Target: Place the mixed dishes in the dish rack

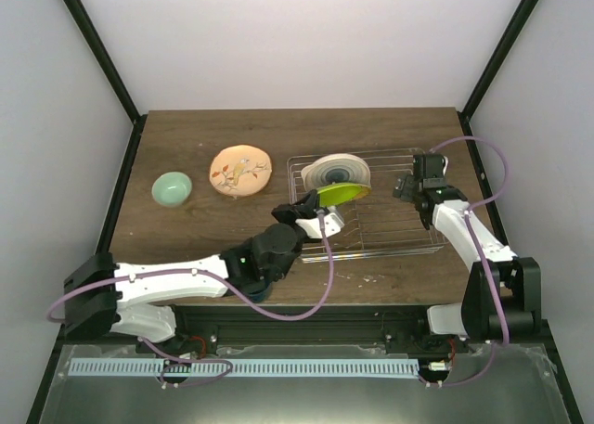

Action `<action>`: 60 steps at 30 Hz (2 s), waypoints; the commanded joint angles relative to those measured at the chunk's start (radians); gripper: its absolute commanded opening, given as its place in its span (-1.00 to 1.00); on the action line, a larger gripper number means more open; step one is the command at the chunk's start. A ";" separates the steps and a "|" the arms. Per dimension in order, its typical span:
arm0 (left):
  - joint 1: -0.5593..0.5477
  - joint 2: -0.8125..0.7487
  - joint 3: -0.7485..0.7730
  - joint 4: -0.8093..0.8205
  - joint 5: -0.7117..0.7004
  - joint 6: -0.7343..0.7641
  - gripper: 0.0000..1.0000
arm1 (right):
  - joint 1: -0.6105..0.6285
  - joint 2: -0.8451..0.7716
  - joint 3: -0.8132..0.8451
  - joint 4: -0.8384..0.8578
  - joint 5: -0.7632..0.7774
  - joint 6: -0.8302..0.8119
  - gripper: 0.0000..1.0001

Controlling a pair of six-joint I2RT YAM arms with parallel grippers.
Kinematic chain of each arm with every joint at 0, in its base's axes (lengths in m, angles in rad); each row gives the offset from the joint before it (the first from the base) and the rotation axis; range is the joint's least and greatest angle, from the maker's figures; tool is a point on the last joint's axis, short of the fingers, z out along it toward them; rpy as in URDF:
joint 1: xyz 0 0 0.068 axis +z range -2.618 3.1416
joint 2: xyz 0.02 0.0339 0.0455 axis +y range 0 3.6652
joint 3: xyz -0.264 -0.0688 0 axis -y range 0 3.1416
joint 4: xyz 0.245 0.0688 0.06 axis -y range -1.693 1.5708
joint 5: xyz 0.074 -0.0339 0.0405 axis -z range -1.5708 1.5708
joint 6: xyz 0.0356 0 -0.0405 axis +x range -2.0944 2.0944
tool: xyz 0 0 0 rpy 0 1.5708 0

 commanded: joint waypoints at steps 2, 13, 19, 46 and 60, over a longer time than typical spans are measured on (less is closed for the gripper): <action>-0.018 0.074 -0.006 0.279 -0.041 0.230 -1.00 | -0.012 0.000 0.019 0.016 0.022 0.003 1.00; -0.022 0.229 -0.030 0.491 -0.023 0.394 -1.00 | -0.012 -0.011 0.016 0.022 0.032 0.000 1.00; -0.004 0.300 -0.022 0.505 -0.013 0.407 -1.00 | -0.012 -0.023 0.015 0.022 0.032 -0.003 1.00; 0.007 0.380 0.027 0.281 0.036 0.239 -0.30 | -0.012 -0.016 0.010 0.025 0.013 -0.010 1.00; 0.029 0.059 0.133 -0.179 0.124 -0.146 1.00 | -0.012 -0.015 0.010 0.025 -0.003 -0.013 1.00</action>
